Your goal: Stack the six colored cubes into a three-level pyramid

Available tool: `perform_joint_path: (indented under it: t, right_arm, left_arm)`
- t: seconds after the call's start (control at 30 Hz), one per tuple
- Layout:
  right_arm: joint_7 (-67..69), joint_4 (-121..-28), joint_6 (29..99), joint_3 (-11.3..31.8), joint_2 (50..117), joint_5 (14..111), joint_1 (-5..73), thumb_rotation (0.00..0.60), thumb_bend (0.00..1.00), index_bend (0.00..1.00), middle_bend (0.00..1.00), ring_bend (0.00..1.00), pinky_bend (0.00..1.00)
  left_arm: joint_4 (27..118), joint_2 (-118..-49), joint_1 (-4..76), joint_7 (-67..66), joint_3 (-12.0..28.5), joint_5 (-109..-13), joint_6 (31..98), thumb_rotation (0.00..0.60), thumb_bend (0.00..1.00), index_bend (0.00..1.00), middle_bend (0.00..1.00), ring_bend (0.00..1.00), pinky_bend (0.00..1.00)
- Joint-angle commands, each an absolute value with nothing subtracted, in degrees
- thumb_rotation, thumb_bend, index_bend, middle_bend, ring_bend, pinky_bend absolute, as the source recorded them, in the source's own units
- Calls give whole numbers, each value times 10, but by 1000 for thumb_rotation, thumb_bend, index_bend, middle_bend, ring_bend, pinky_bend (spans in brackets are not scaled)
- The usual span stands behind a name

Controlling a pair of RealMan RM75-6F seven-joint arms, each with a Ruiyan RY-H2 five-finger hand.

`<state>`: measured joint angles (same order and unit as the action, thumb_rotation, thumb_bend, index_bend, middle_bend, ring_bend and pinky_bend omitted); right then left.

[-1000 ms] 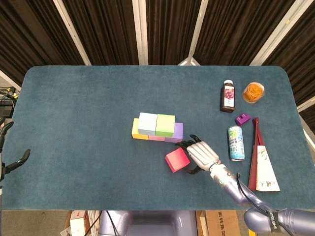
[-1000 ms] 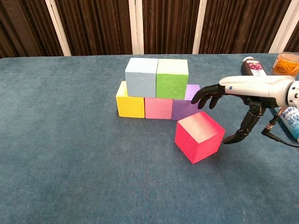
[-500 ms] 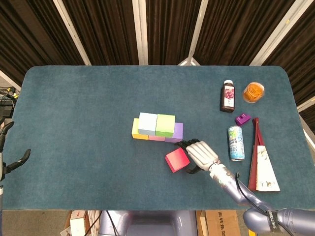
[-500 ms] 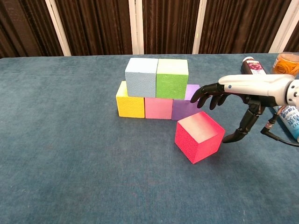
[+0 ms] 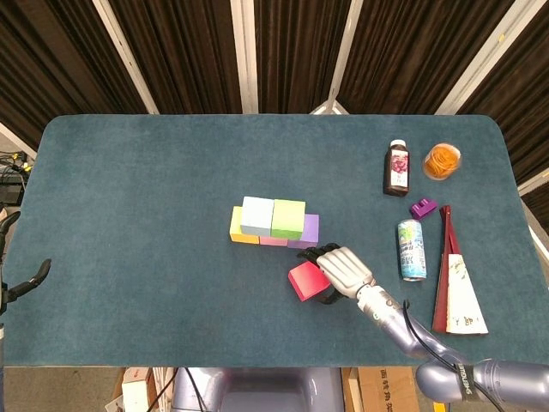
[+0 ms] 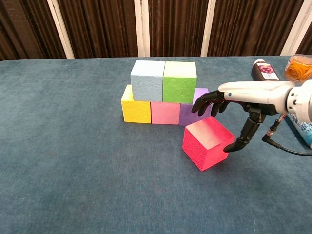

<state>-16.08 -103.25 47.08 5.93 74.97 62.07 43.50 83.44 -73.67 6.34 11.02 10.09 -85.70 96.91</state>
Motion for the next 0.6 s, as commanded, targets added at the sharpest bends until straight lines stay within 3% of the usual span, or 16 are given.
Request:
perform_joint_path:
  t: [0.03,0.6]
  right_arm:
    - [-164,-1029,471,58,752,618,437,600,197,225,229,257,216]
    - [-170,-1015,472,51,760,615,444,600,197,290,230,256,216]
  left_arm:
    - [834,-737,63,109,101,-857,968,600,317,141,1,0,0]
    - [838,-739,63,107,100,-858,966,600,317,145,0,0,0]
